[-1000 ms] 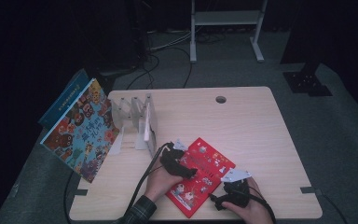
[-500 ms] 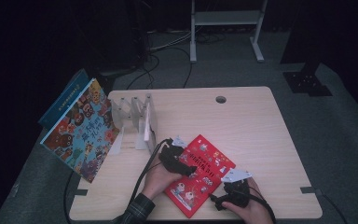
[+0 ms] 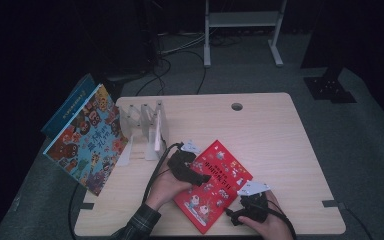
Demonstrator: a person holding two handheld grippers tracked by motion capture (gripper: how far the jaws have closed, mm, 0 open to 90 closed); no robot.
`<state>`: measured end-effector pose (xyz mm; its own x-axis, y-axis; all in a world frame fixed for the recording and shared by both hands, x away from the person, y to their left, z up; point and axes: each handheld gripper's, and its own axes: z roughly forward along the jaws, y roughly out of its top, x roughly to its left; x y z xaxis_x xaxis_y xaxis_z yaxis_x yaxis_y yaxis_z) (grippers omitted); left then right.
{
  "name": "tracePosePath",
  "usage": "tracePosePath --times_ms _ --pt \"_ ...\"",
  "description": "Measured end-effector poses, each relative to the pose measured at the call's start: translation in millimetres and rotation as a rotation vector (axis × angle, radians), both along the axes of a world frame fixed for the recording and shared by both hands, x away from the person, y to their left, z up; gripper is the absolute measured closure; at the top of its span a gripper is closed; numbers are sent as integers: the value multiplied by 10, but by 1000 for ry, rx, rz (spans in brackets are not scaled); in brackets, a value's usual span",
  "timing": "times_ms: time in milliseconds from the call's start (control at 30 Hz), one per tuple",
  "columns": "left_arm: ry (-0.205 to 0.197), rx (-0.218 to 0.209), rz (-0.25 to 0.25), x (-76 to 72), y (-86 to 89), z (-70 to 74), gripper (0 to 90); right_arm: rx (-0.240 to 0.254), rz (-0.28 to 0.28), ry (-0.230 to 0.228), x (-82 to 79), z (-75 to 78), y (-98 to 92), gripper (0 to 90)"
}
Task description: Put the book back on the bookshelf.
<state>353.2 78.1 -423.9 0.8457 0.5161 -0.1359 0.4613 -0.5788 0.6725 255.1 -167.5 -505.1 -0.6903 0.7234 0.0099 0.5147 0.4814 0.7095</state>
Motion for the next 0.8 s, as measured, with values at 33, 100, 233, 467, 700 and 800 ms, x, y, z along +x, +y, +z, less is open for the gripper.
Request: tracePosePath --times_ms 33,100,233,467,700,800 --pt "0 -5 -4 -6 3 18 59 0 0 0 0 0 0 0" --pt "-6 -10 -12 -18 9 55 69 1 -1 1 -1 0 0 0" --pt "-24 -19 -33 -45 19 126 99 -1 2 0 -1 0 -5 0" --pt "-43 -65 -83 -110 41 306 149 1 4 1 0 0 -11 0" --pt "-65 -128 -137 -189 47 479 251 3 8 0 0 -1 -15 0" --pt "-74 -154 -150 -212 51 518 281 2 9 0 0 -1 -15 0"
